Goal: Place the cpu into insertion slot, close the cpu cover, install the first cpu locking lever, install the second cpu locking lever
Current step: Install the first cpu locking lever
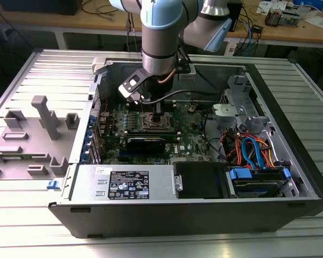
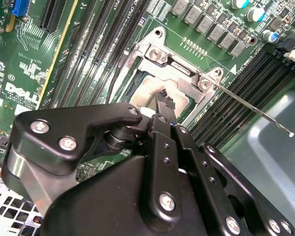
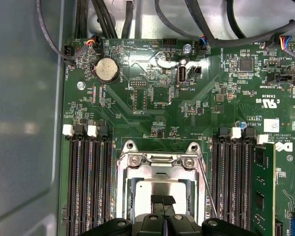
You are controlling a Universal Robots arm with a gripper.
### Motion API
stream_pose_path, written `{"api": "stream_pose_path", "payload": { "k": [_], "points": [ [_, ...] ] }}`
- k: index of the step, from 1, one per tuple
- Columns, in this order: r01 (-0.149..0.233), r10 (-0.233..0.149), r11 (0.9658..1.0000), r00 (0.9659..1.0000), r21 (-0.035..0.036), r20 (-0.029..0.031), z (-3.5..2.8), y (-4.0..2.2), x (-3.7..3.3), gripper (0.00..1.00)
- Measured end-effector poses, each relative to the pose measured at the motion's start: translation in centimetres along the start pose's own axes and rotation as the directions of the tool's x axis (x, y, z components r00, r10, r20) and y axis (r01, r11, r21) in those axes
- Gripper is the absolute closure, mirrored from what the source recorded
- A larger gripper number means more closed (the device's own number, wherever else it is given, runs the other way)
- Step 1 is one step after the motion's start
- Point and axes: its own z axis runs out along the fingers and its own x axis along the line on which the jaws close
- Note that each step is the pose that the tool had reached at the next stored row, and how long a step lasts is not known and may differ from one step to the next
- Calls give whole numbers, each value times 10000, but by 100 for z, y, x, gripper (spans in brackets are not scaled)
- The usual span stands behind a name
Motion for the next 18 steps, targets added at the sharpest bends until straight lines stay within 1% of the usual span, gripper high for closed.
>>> {"api": "stream_pose_path", "payload": {
  "k": [10, 12, 13, 18],
  "points": [
    [0, 0, 10000, 10000, 0, 0, -4, 3, 0, 89],
    [0, 0, 10000, 10000, 3, 5, -15, 3, 0, 89],
    [1, -1, 10000, 10000, 1, 1, -25, 4, 0, 89],
    [0, 0, 10000, 10000, 0, 0, -154, 6, 3, 89]
  ]
}}
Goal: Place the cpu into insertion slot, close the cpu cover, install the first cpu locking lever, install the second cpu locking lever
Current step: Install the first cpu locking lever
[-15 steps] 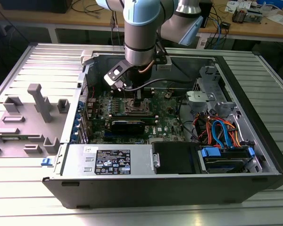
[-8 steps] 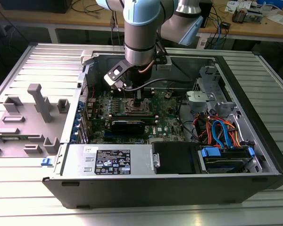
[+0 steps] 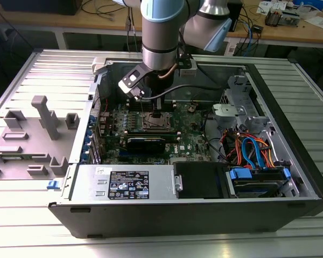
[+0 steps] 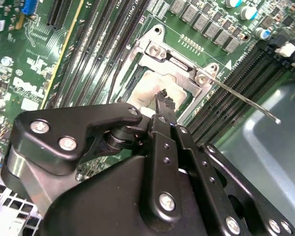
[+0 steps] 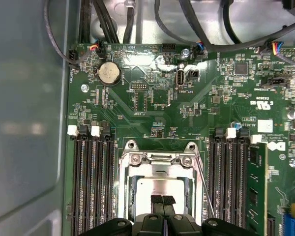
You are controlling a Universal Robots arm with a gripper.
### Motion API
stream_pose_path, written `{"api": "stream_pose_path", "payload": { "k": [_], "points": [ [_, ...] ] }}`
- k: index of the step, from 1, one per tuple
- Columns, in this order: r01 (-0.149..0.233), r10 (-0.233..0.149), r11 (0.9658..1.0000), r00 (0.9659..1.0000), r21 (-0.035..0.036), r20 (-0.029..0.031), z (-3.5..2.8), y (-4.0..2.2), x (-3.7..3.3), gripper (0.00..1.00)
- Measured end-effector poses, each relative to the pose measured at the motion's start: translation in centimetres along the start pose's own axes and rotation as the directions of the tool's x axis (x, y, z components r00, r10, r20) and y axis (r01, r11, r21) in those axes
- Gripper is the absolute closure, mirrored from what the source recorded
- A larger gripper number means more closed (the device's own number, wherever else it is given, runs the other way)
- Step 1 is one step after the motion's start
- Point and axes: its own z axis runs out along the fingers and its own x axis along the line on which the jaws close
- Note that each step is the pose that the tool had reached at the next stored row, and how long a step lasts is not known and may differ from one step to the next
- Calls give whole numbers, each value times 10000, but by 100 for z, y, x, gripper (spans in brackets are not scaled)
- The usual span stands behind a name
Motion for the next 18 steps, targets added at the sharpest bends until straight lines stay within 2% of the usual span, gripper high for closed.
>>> {"api": "stream_pose_path", "payload": {
  "k": [10, 12, 14, 17, 18],
  "points": [
    [0, 0, 10000, 10000, 0, 0, -276, 5, 5, 89],
    [384, -384, 9993, 9993, 6, -8, -277, 5, 5, 89],
    [765, -765, 9971, 9971, 14, -11, -276, 5, 5, 89],
    [1289, -1289, 9917, 9917, 23, -18, -273, 5, 5, 89],
    [1546, -1546, 9880, 9880, 26, -23, -272, 5, 5, 89]
  ]
}}
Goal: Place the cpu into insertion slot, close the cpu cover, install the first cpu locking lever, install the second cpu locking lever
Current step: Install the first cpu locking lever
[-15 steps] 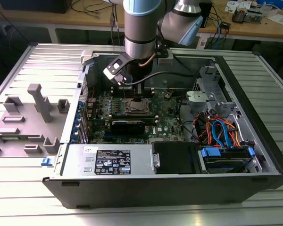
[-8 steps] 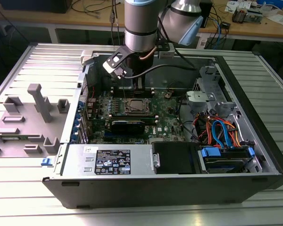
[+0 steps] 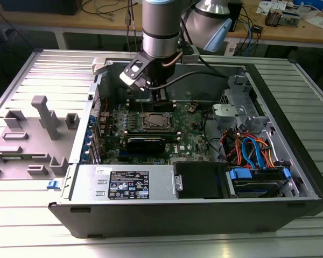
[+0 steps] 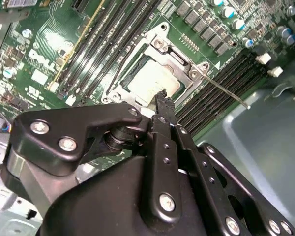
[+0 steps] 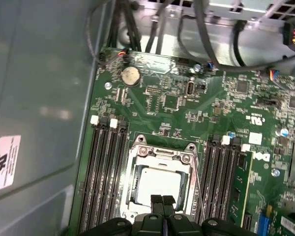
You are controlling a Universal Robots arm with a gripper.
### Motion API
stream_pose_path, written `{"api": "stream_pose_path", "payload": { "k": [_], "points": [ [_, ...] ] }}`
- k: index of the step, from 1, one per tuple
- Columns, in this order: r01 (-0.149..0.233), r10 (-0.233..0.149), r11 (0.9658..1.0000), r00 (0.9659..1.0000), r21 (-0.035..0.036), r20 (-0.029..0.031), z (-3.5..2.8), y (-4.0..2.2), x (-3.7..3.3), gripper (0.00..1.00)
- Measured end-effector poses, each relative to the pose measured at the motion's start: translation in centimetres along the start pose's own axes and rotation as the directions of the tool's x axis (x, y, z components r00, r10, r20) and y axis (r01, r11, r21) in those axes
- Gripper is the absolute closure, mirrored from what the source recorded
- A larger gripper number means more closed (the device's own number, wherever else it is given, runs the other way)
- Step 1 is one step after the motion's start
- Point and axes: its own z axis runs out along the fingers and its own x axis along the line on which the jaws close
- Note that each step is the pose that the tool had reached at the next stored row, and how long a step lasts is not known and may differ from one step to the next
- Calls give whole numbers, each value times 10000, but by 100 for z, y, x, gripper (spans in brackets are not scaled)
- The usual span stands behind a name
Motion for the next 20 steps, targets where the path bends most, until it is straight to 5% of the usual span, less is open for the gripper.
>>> {"api": "stream_pose_path", "payload": {
  "k": [3, 9, 12, 14, 20],
  "points": [
    [467, -467, 9989, 9989, 18, 39, 0, 0, -3, 89],
    [992, -992, 9951, 9951, 15, 1, -1, -5, -23, 89],
    [1443, -1443, 9895, 9895, 20, -12, 0, -4, -24, 89],
    [1911, -1911, 9816, 9816, 27, -22, 0, -4, -24, 89],
    [3568, -3568, 9342, 9342, 48, -59, -1, -5, -25, 89]
  ]
}}
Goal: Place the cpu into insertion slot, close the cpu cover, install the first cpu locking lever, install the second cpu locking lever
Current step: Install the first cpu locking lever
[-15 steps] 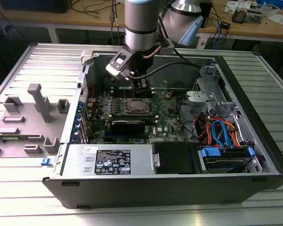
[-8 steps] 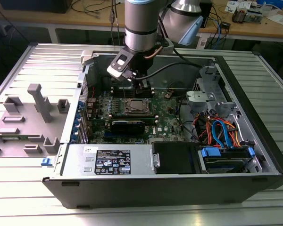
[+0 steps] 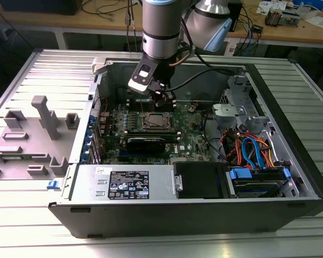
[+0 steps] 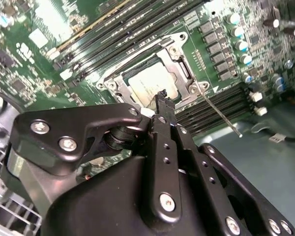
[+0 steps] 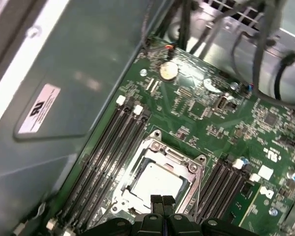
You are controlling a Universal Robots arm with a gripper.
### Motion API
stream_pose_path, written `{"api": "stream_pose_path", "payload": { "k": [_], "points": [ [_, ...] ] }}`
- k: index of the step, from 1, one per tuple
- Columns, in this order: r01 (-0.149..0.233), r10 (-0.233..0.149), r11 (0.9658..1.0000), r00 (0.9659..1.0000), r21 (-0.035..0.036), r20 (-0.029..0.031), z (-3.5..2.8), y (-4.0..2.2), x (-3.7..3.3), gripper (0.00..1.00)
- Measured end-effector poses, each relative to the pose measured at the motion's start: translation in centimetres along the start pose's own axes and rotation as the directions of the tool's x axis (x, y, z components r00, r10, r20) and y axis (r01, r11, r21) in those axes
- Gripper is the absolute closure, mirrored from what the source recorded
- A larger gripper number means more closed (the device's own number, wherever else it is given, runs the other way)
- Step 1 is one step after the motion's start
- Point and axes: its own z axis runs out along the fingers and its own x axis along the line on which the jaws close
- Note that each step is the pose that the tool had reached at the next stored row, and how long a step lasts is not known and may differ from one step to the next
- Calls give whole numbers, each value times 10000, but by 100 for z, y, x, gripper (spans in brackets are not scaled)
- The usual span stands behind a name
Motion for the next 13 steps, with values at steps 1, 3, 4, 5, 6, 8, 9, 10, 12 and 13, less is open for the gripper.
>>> {"api": "stream_pose_path", "payload": {
  "k": [1, 3, 4, 5, 6, 8, 9, 10, 12, 13],
  "points": [
    [202, -202, 9998, 9998, 4, -4, 0, 0, 0, 89],
    [778, -778, 9970, 9970, 12, -15, 0, 0, 0, 89],
    [1111, -1111, 9938, 9938, 17, -21, 0, 0, 0, 89],
    [1231, -1231, 9924, 9924, 17, -24, 0, 0, -1, 89],
    [1319, -1319, 9913, 9913, 18, -26, 1, -2, -3, 89],
    [1486, -1486, 9889, 9889, 22, -28, 0, -4, -6, 89],
    [1613, -1613, 9869, 9869, 23, -32, 0, -5, -9, 89],
    [1686, -1686, 9857, 9857, 25, -33, 0, -6, -9, 89],
    [2092, -2092, 9779, 9779, 30, -41, 0, -7, -10, 89],
    [2373, -2372, 9714, 9714, 34, -47, -1, -7, -11, 89]
  ]
}}
